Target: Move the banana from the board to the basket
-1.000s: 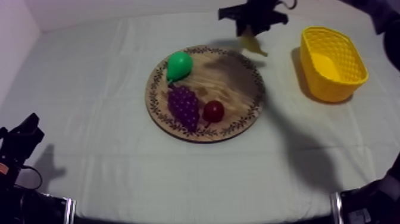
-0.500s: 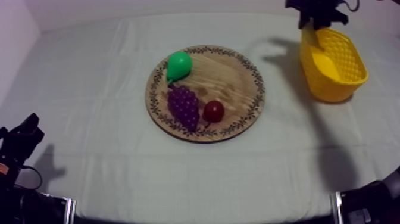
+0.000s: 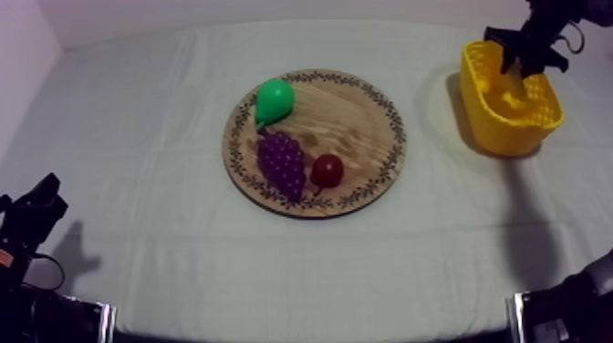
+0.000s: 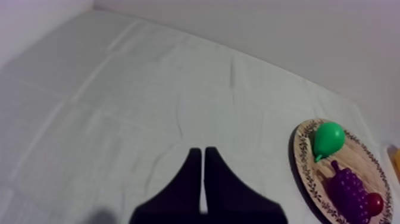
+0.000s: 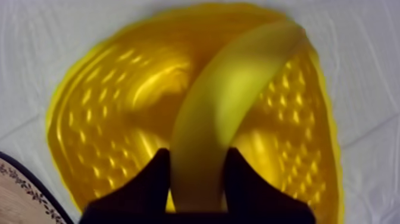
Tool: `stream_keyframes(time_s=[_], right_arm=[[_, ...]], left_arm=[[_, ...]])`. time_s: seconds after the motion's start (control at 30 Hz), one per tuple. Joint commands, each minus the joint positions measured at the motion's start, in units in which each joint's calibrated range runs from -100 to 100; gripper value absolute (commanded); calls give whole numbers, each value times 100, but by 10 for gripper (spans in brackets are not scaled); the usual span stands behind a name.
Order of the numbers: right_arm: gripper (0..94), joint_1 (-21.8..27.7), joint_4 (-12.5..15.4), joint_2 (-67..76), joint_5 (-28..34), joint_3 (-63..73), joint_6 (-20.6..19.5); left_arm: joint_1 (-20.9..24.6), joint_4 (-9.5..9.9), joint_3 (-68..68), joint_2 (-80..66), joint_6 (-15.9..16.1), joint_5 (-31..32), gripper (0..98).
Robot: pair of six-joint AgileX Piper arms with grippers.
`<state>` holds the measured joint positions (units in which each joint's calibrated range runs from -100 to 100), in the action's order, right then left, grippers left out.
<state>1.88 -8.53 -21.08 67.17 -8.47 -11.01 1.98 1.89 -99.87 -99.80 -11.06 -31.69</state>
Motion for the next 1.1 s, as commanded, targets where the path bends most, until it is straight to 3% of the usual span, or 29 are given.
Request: stream_keyframes(time_s=[0.0,0.2,0.47,0.7,0.77,0.93,1.07], right_arm=[[161,-4,-16,-20,-114,-163,-27],[189,-12,-66,-77,-335,-417,-100],[336,2,-105,-43,-433,-528,-164],[395,-22,-170,74,-491,-615,-236],[355,-29,-190,133,-502,-633,-246],[146,-39,-265,439,-651,-893,-409],[110,21,-296,1045,-942,-1407,-630]], left_arm=[[1,-1,-2,-3,0,0,1],[1,-1,-2,-3,0,0,1],[1,-1,-2,-3,-1,0,1],[1,-1,-2,-3,0,0,1],[1,-1,-2,-3,0,0,1],[1,-1,-2,-3,0,0,1],[1,-1,-2,-3,-3,0,1]])
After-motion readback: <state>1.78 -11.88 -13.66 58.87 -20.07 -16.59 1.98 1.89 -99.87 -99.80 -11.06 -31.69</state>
